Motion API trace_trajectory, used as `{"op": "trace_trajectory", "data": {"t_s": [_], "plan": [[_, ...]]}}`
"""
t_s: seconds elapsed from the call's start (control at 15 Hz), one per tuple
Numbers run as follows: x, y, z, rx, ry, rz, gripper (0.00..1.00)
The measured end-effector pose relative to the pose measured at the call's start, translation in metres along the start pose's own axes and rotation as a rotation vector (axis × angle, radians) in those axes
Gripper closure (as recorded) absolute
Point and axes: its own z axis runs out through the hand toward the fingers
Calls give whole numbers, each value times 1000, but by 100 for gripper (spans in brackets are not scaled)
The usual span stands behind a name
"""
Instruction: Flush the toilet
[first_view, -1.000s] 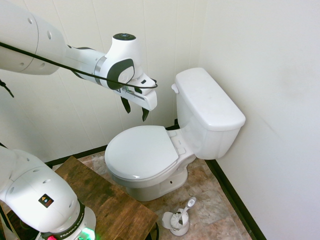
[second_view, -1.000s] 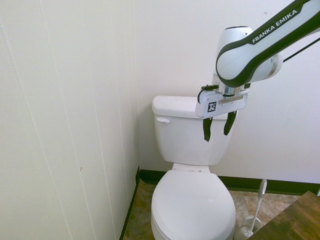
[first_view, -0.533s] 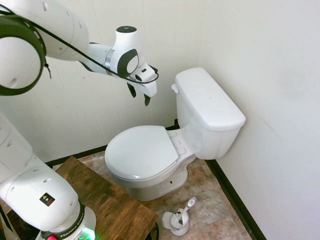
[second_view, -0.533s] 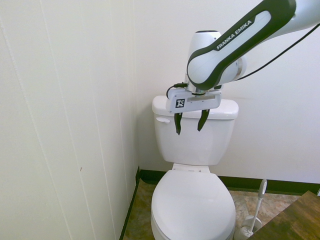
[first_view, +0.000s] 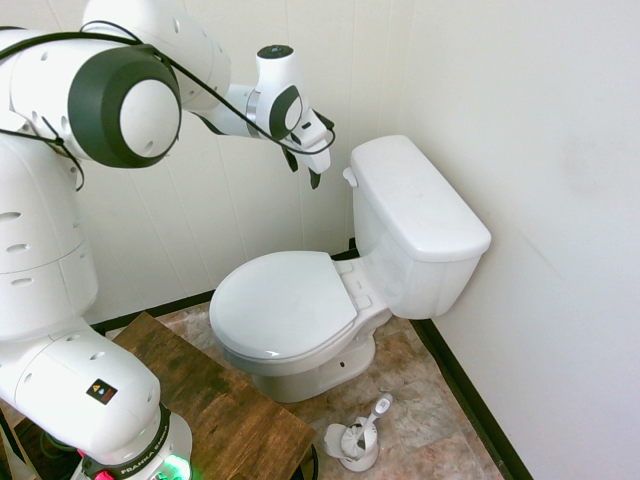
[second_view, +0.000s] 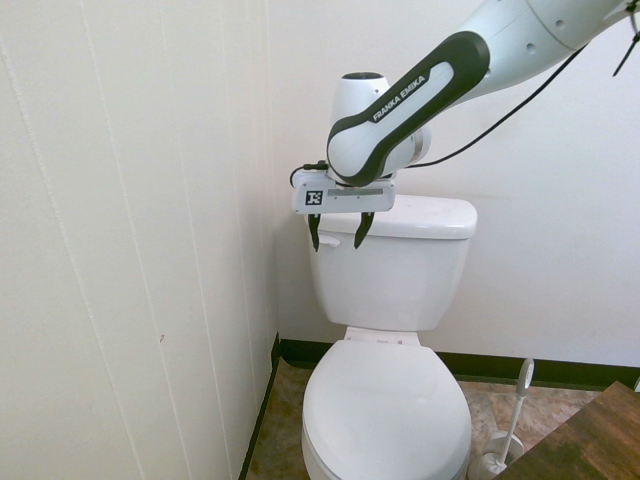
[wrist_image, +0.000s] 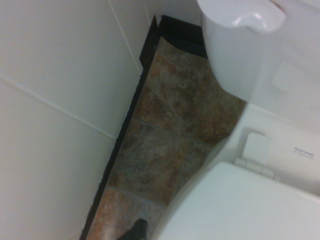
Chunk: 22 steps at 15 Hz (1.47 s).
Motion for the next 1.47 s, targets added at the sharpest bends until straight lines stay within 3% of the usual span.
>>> {"op": "trace_trajectory", "data": {"t_s": [0.73,1.47], "plan": [[56,-68,36,66,102,132,100],[72,-82,54,52,117,184,100]]}}
